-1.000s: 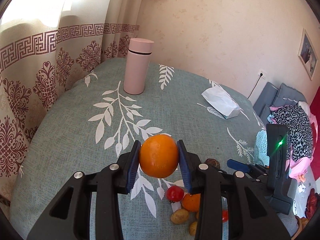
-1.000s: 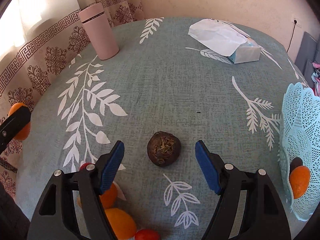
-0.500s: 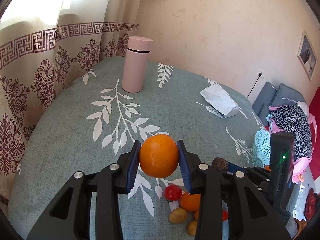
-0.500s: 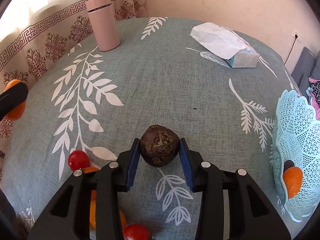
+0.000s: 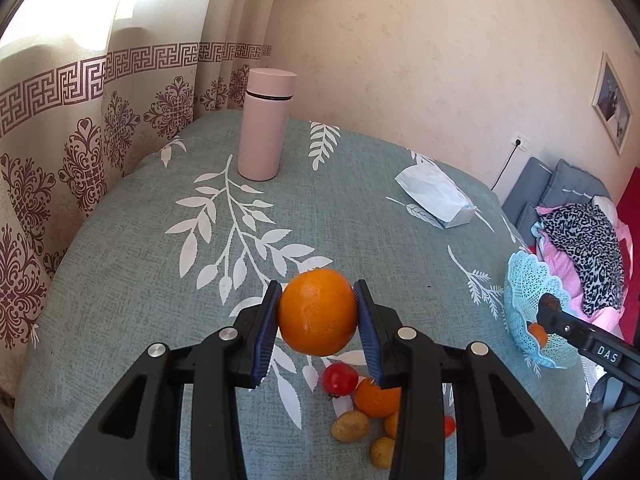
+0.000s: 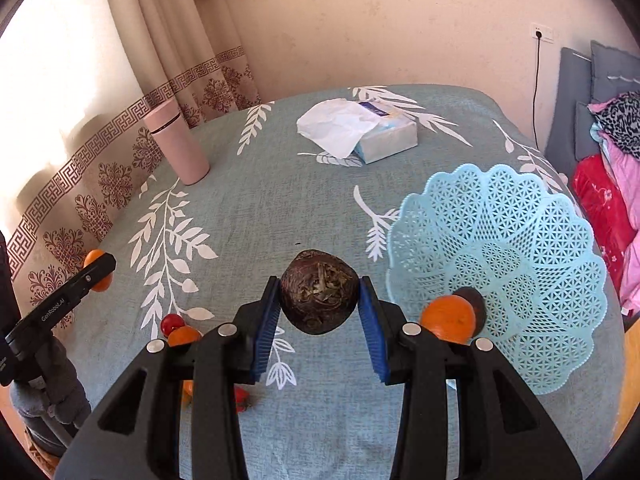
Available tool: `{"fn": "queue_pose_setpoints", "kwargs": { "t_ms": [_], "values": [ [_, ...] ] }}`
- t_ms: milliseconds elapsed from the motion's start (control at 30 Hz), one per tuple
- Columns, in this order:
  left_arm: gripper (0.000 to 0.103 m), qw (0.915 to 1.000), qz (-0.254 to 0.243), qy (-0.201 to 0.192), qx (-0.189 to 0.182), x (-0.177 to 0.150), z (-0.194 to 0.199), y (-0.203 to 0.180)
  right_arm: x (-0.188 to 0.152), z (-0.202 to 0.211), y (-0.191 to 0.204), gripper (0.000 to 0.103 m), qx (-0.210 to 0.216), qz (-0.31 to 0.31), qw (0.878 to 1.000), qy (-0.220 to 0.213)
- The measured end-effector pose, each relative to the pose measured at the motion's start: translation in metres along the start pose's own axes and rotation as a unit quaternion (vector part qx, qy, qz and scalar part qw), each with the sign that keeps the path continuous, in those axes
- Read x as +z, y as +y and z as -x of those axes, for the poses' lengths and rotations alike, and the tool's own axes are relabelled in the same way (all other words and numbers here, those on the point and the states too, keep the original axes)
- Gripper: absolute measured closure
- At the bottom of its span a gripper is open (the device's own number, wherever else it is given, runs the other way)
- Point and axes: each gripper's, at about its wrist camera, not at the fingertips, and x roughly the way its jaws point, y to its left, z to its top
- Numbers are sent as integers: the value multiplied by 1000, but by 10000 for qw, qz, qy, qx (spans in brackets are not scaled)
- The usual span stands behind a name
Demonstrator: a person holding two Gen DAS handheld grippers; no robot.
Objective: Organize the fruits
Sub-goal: 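Grasp the second dark fruit with the right tool and carry it to the basket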
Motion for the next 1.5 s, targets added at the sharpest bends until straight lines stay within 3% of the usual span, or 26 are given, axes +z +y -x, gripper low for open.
{"fn": "queue_pose_setpoints", "kwargs": {
  "t_ms": [367, 700, 933, 1233, 1367, 1500],
  "values": [
    [66, 9999, -114, 37, -24, -5, -1, -8, -25, 24, -67, 63, -259, -598, 9978, 88],
    [66, 9998, -158, 108, -44, -9, -4, -13, -23, -12, -78, 63, -31, -903, 9953, 343],
    [66, 9997, -222, 124, -69, -12, -4, -16, 0, -35, -94, 63, -331, -1134, 9930, 62],
    [66, 9990, -377, 207, -155, -18, -5, -30, -18, -13, -116, 62, -423, -1323, 9903, 97],
    [66, 9983, -488, 248, -192, -20, -3, -40, -18, 7, -117, 44, -367, -1444, 9886, -200],
    [66, 9971, -689, 235, -208, -20, 1, -58, -13, 32, -111, 44, -425, -1340, 9882, -614]
  ]
}}
